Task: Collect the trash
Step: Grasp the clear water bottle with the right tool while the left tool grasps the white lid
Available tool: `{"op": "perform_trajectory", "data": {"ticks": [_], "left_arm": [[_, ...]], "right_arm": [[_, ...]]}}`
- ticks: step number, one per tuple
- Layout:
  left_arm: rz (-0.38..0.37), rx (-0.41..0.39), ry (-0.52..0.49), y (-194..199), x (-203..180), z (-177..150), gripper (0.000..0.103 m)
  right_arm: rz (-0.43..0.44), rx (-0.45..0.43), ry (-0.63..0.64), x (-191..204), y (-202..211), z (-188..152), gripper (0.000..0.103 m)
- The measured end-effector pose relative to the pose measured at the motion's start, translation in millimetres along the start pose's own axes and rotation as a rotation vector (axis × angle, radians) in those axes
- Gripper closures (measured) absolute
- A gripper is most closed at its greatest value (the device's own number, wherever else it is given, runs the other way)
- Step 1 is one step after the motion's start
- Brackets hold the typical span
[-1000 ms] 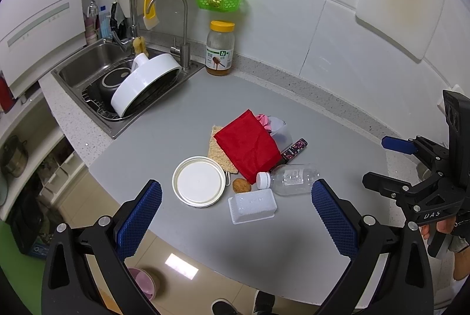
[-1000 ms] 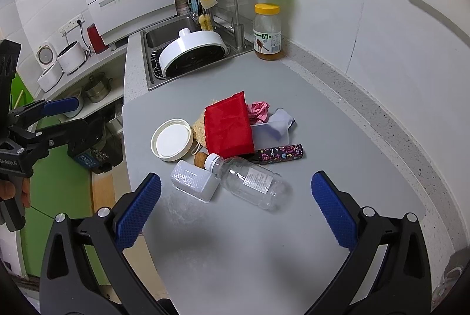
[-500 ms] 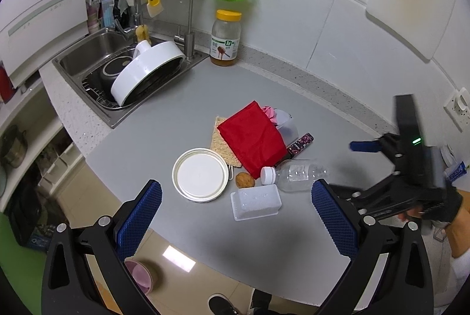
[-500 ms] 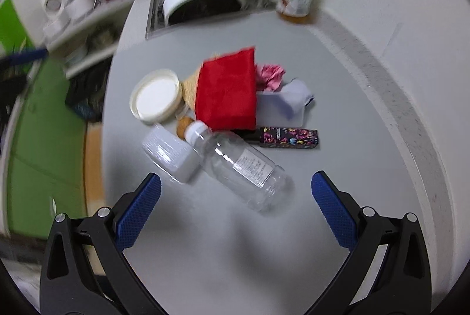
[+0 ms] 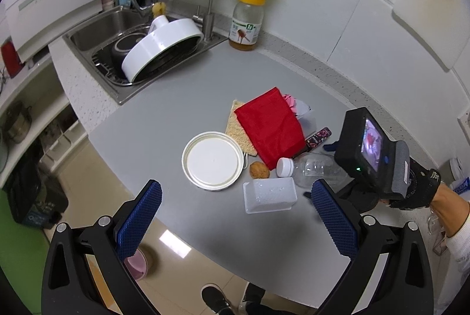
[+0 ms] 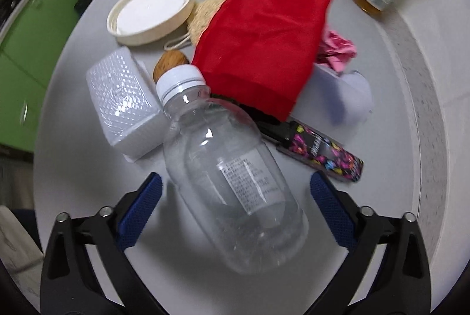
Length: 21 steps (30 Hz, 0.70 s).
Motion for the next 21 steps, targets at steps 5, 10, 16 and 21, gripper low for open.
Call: {"op": "perform_trajectory", "data": {"ticks": [5,10,16,21], "left_arm": [[0.006,0.014,0.015,-3.4,3.7,-5.6,0.005],[0.006,0.015,0.018,-6.7,5.1,-5.5,0.005],[-0.011,0.018,0.01,-15.1,5.6,-2.2,0.005],[-0.014,0.046,-0.006,-35.5,11.1,-2.9,0.005]], "right_arm": [[0.022,-0.009,0.012,-1.0,3.3,1.8,0.03],[0.029,-0.05,-0.062,-7.4,19.5,2.4,0.039],[0.037,-0.128,-0.232,-11.2,57.5,-9.3,0.042],[0.047,-0.232,-0.368,-9.9,94.6,-10.8,0.043]]}}
Point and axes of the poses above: each gripper's, at about its wrist camera, not at the fingertips, and y roughly against the way its jaws point, x to its left, z to its top, the point moved 8 cm from there along -y, roughly the way its jaws point, and after that the axes turned 7 degrees about -x, right-handed, at the moved point
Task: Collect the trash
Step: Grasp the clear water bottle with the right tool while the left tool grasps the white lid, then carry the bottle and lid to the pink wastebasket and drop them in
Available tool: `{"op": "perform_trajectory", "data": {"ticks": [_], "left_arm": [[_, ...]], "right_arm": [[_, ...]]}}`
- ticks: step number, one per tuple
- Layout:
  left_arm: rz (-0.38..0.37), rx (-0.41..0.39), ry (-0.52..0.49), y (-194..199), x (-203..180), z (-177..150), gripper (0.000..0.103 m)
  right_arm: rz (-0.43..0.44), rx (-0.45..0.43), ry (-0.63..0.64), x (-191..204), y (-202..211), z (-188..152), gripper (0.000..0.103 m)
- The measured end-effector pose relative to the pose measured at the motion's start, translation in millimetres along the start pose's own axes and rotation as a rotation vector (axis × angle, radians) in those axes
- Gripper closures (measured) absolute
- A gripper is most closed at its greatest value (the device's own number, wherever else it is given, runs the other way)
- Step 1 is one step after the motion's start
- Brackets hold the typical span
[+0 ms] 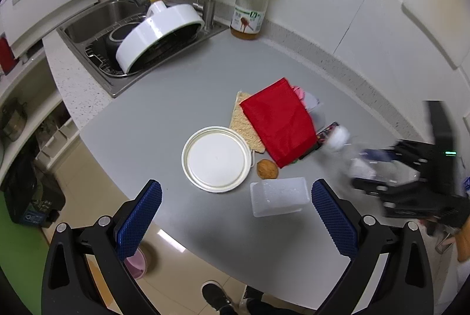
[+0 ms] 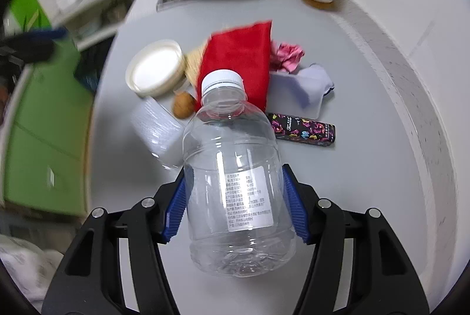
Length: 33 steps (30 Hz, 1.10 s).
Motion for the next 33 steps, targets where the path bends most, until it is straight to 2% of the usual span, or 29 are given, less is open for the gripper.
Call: {"op": "perform_trajectory", "data": {"ticks": [7,21,25,33], "left_arm": [[0.0,0.082,-0.018,-48.9,11.9,-5.2,0.005],[-0.03,0.226,0.015,-127.8,24.7,-11.8,0.005],[-0.011,0.264,0.007,-141.1,26.2,-17.6,0.005],[0.004,0.225,-0.038,-140.4,21.4,-13.9,0.009]], "right_arm": [[0.01,-0.046,-0.087,4.1,22.0,-3.3,0.043],[-0.028,-0.022,-0.151,-12.2,23.2,-21.8,0.043],[-0.03,-0.015,-0.157,-14.3,21.4,-22.9,0.043],[-0.042,-0.021,-0.161,-17.7,24.5,-22.7,0.043]]}}
Point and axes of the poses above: each gripper's, at about its wrist camera, not at the fingertips, and y roughly against the way its jaws point, x to its left, z to its top, the point moved 8 cm from there along -y, roughly the way its jaws point, and after that the axes turned 7 degrees about -x, right-handed, at the moved point
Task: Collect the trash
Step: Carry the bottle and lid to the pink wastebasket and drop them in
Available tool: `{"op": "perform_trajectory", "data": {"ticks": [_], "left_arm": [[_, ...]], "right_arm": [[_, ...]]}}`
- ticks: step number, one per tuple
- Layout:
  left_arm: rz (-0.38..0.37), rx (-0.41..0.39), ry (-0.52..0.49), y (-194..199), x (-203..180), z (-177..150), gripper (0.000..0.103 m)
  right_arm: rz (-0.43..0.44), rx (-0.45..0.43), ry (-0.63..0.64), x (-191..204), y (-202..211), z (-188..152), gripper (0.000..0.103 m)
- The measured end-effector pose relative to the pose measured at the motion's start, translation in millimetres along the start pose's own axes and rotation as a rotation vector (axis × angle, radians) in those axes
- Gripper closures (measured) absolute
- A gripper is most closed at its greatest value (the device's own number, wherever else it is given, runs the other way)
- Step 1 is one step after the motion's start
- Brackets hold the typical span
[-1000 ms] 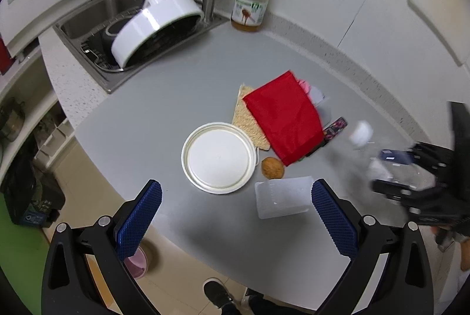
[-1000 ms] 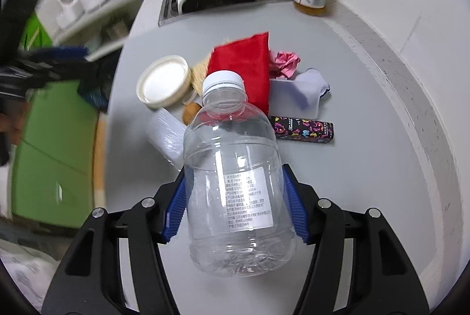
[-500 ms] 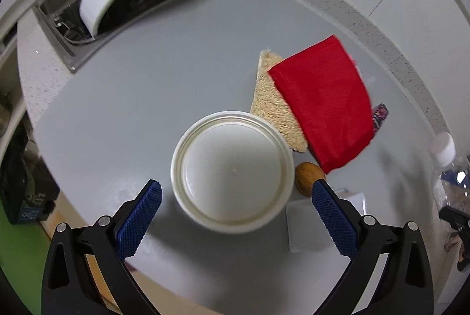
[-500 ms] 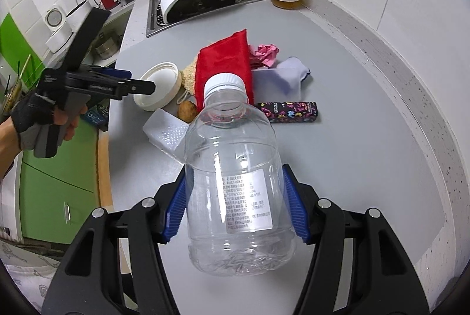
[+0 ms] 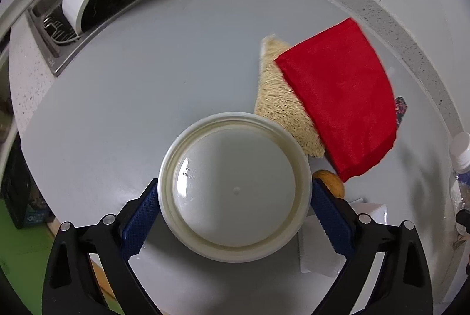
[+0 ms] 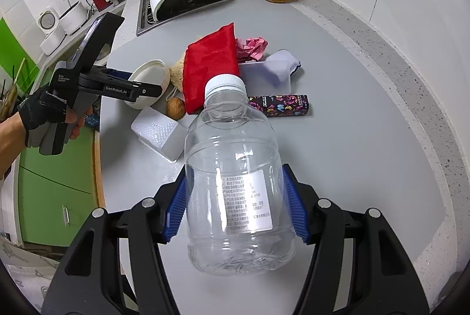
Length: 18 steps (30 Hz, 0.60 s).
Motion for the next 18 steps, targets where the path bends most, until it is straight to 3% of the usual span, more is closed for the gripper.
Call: {"op": "perform_trajectory", "data": {"ticks": [6,10,14,18], "left_arm": [[0.004,-0.073,0.004,28.4,-1.5,3.2,0.009],[0.017,-0.154,0.012,74.1,-1.6,-3.3,0.009],[0.053,-0.244,0.047,132.7,10.4,-26.0,0.009],[0.12,-0.314,0.102,182.6,42.5,-57.5,0.009]], "right_arm": [[-0.008,-0.034,0.001,5.0,12.3,4.3,0.043],[0.014,-0.066,0.036,21.2,24.8,12.9,0.043],[0.062,-0.101,0.091,53.0,30.1,25.0,0.043],[0.158,-0.132,0.186,110.6,29.8,33.2,0.043]]}}
Point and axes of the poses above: each gripper's, at about its wrist camera, not at the fingertips, and y roughly against the way its jaws point, x to its left, z to its top, the point moved 8 cm from there along -y, roughly the way its jaws point, and after that the axes turned 7 degrees about -x, right-handed, at the moved point
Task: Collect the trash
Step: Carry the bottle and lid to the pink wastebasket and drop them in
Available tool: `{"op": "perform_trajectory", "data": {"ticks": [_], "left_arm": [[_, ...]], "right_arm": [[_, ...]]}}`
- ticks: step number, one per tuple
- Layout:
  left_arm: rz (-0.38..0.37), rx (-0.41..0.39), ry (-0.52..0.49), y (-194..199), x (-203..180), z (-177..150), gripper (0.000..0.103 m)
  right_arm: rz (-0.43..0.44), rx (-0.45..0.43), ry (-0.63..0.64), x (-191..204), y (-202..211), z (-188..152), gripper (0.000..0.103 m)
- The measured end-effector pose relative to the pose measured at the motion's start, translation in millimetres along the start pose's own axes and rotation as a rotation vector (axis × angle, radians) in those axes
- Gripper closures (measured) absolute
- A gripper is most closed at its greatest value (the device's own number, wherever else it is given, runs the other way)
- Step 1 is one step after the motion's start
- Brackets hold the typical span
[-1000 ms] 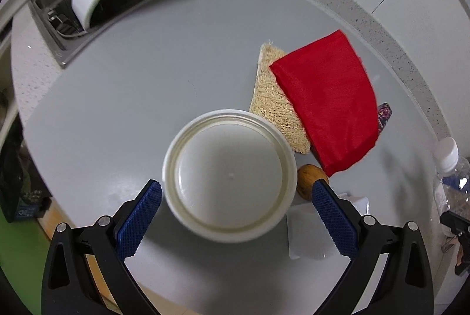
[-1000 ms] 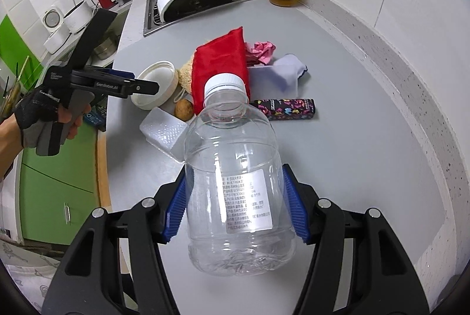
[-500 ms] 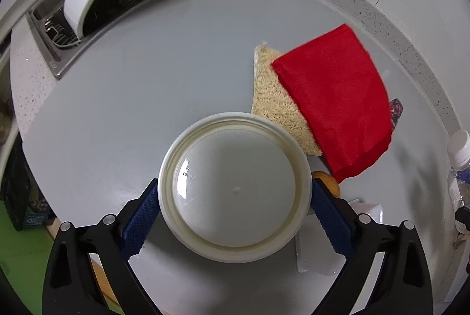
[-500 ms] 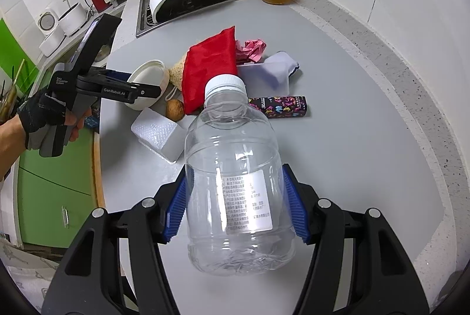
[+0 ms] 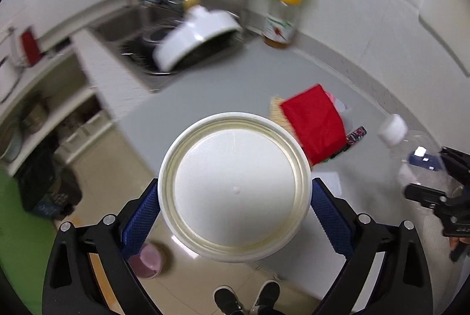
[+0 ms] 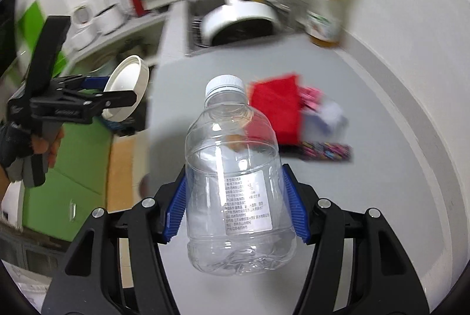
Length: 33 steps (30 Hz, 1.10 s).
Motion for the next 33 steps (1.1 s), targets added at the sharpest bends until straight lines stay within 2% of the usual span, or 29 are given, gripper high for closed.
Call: {"op": "perform_trajectory", "data": {"ticks": [5,9,13,16,20,24,30,33], "left_arm": [[0.113,-0.047,0.092,59.7,59.5,-31.6,0.009],[0.204,-0.06,0.184,100.9,113.1,-72.8,0.009],[0.255,-0.056,0.26,116.6,160.9,-111.6,0.009],[0.272,-0.039,0.319,112.6,197.9,-143.7,0.009],[0.292,0.003,0.359,80.8,250.5,-189.6,0.009],[0.309,0.032,0.405,29.6,301.4,-248.9,0.009],[0.298,0.067,0.472,-89.5,364.9,-349.8,0.009],[0.287,0.061,0.502,-140.1,386.3,-387.1,0.009]], "right_arm": [[0.131,-0.009,0.105,78.4,-23.1,13.4,0.043],[0.227,0.008,0.164,146.2,-52.0,17.7,0.043],[0.28,0.044,0.208,204.9,-86.2,11.3,0.043],[0.296,0.085,0.223,241.5,-120.9,2.6,0.043],[0.304,0.115,0.239,276.7,-174.0,-15.7,0.043],[0.306,0.165,0.275,300.9,-257.7,-63.3,0.043],[0.316,0.208,0.306,316.2,-371.6,-144.4,0.043],[0.321,0.224,0.326,318.4,-419.5,-179.8,0.043]]}}
Point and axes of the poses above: each gripper's, at about its wrist camera, not at the fingertips, and y roughly against the way its jaws point, x to its left, z to its top, the point moved 8 cm from there along -y, roughly the way its jaws point, and after that the axes turned 7 degrees about -x, right-handed, at the moved point
